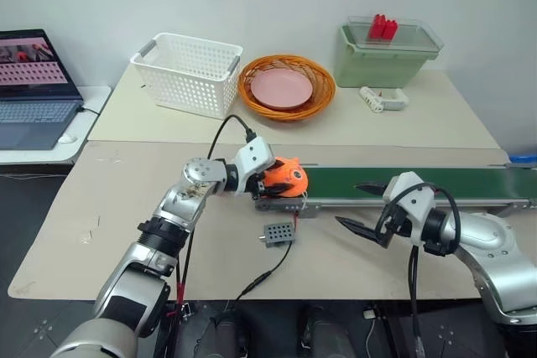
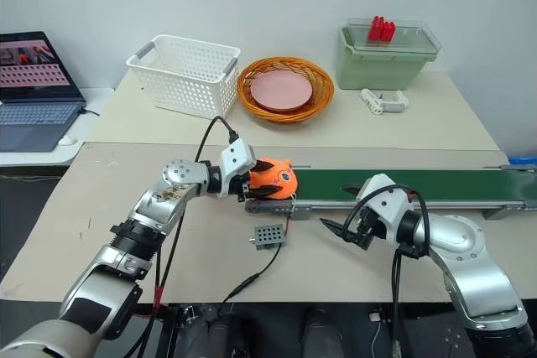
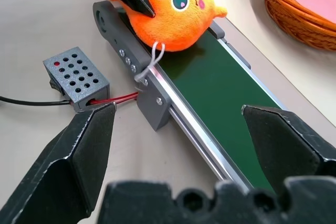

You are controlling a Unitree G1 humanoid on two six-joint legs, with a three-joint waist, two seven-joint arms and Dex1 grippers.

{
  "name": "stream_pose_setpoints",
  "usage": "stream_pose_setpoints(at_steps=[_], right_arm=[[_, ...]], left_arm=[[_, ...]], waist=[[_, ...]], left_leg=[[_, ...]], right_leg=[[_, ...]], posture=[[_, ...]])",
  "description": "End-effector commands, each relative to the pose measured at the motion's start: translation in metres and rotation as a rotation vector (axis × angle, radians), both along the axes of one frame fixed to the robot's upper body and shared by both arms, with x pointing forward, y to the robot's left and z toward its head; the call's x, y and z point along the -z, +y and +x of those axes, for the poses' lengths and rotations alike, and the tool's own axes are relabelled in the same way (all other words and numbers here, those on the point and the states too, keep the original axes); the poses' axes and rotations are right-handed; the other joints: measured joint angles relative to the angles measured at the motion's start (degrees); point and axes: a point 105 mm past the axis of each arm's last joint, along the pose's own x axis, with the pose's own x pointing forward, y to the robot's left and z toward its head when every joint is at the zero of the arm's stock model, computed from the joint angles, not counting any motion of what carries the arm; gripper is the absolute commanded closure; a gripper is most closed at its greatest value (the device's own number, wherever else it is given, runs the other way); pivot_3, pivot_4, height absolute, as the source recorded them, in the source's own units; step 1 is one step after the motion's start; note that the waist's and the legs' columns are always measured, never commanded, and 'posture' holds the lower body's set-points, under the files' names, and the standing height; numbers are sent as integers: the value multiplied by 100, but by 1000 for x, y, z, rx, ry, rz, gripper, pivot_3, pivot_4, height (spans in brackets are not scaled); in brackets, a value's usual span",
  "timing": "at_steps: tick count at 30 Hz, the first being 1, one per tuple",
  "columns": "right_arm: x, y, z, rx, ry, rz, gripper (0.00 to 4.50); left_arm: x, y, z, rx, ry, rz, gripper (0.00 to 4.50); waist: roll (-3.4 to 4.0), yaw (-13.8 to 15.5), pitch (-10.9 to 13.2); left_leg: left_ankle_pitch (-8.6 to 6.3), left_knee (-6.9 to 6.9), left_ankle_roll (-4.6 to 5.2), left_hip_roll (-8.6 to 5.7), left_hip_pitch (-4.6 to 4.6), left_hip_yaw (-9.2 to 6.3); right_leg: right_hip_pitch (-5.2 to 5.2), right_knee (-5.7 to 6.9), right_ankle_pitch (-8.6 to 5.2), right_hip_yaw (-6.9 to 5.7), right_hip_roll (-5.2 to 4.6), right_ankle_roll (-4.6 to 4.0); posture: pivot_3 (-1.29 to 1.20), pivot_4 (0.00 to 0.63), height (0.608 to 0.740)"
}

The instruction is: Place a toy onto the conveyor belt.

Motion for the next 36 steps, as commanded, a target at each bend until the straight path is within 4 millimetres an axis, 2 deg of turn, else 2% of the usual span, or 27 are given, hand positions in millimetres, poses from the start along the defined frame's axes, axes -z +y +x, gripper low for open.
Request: stream_pose_setpoints(at_steps=[1,9,13,18,19,21,22,26,28,31,36], right_arm=[[-9,6,0,-23,-29,14,0],[-6,7,3,-30,-22,16,0],[-6,9,5,-37,-21,17,0],[-5,10,5,-47,-15,17,0],[-5,11,6,-49,-14,17,0],[-5,12,7,-56,-13,15,0],[-5,11,8,-57,-13,15,0],[-6,17,13,-67,-22,25,0],[-7,21,17,-58,-40,45,0],[-8,28,24,-41,-60,80,0],[-6,36,36,5,-91,111,0]], left_arm=[[-32,-4,5,-9,-92,-60,1167],[-61,-3,3,-41,-107,-185,1167],[-73,4,4,-104,-93,-260,1167],[-82,45,1,-293,-98,-365,1167],[-83,57,0,-348,-87,-402,1167],[-86,95,0,-523,-84,-483,1167],[-86,106,-1,-577,-84,-504,1167],[-72,164,-7,-845,-129,-473,1167],[-62,184,-15,-943,-118,-504,1167],[-41,197,-26,-1033,-90,-498,1167],[-12,207,-41,-1123,-50,-495,1167]], waist=[[0,0,0],[0,-1,0],[-1,-1,0],[0,-34,0],[0,-37,0],[0,-42,0],[0,-46,0],[0,-16,0],[0,-6,0],[-1,3,0],[-1,27,0]], left_leg=[[0,0,0,0,-1,0],[12,0,-21,-1,-4,1],[12,3,-20,-1,-3,0],[17,2,-29,2,2,-1],[21,2,-35,2,3,-1],[23,1,-39,3,3,-2],[23,1,-39,4,3,-2],[23,1,-40,2,5,-4],[22,1,-40,1,6,-3],[22,1,-43,1,4,-3],[25,2,-48,0,3,-4]], right_leg=[[0,0,0,0,0,0],[1,-4,0,-1,0,1],[1,-2,1,0,0,2],[1,0,1,3,1,2],[2,2,1,3,1,2],[0,3,1,2,2,2],[1,2,1,2,2,2],[4,1,0,1,2,2],[6,-1,1,2,1,2],[5,-2,1,2,0,1],[5,-1,1,-3,-4,-2]], posture=[[0,150,740],[0,150,740],[0,150,740],[0,150,740],[0,150,740],[0,150,740],[0,150,740],[0,150,740],[0,150,740],[0,150,740],[0,150,740]])
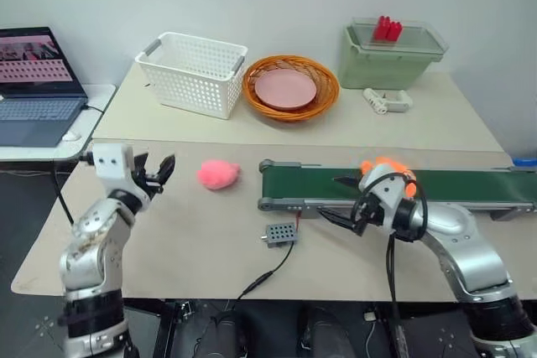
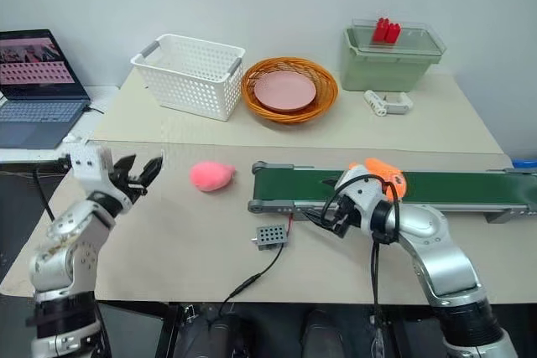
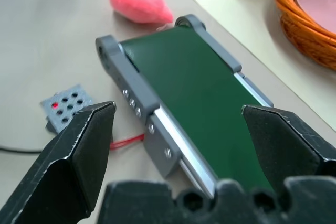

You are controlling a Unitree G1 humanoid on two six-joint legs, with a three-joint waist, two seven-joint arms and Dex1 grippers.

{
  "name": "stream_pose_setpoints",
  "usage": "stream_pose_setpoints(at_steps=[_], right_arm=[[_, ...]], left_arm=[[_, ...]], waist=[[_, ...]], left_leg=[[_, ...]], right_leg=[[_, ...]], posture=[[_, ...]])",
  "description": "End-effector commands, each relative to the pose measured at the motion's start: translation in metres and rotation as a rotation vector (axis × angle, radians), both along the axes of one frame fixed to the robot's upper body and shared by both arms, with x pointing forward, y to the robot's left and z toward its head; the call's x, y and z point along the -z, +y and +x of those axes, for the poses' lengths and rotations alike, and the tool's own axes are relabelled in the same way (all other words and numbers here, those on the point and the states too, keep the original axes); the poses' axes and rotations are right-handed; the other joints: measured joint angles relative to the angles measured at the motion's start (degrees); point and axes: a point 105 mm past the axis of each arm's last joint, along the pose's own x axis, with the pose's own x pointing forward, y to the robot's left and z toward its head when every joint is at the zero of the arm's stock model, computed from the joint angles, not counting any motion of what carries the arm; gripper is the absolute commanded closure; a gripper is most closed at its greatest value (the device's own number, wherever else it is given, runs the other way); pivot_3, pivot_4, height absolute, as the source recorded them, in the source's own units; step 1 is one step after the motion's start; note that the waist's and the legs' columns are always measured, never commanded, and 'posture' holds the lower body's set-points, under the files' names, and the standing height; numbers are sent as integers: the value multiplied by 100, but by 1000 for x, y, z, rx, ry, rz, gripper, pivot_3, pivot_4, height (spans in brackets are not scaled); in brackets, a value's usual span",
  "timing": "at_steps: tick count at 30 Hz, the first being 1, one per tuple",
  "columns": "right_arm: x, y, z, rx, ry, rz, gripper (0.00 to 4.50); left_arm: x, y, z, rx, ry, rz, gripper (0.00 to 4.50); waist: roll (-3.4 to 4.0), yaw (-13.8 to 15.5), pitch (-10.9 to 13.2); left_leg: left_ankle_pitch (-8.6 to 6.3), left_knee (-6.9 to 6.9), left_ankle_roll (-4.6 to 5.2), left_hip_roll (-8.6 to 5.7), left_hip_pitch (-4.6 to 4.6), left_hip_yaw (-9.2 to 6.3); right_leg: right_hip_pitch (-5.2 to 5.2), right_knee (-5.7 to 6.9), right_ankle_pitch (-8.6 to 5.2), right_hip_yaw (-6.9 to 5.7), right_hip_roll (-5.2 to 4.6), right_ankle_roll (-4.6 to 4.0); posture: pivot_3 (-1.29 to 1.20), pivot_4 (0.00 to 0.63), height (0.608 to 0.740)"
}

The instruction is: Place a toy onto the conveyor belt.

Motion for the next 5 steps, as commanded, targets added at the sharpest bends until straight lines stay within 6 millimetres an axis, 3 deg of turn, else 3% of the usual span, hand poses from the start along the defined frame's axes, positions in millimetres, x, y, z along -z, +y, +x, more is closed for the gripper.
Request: stream_pose_setpoints(at_steps=[1,5], right_arm=[[-9,6,7,17,-69,14,0],[-8,9,8,3,-62,17,0]], left_arm=[[-10,4,-9,-46,-74,8,1167],[0,11,-14,-92,-60,-1,1167]], waist=[[0,-1,0],[0,-6,0]], left_leg=[[0,0,-1,1,0,0],[-1,-2,-2,1,-2,0]], right_leg=[[-1,0,0,-1,0,0],[-7,1,-1,0,0,-3]], posture=[[0,150,740],[0,150,740]])
